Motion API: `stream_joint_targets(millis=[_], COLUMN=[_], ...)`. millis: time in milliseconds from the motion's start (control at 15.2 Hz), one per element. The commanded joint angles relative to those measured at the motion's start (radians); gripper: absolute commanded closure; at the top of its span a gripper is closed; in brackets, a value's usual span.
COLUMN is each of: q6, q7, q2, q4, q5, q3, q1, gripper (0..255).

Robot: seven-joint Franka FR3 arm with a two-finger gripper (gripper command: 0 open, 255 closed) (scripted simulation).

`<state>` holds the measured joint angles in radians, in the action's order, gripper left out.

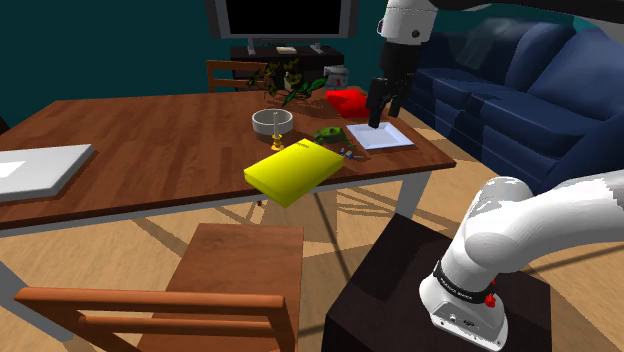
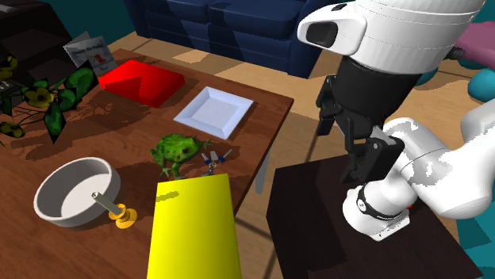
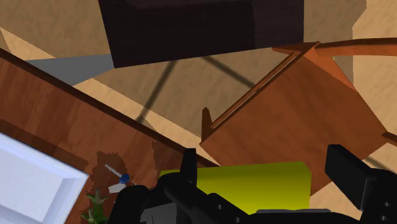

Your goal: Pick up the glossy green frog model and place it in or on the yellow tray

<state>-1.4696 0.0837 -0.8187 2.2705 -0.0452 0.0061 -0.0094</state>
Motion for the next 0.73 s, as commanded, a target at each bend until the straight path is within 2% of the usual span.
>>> stream_joint_targets(millis=[0, 660], q6=[0.0, -0.394], q7=[0.0, -0.126], q2=[0.0, 0.095], q4=[0.0, 0.196], q5=[0.0, 0.221], q3=[0.0, -0.02], q1=[0.0, -0.039], gripper=[0, 0])
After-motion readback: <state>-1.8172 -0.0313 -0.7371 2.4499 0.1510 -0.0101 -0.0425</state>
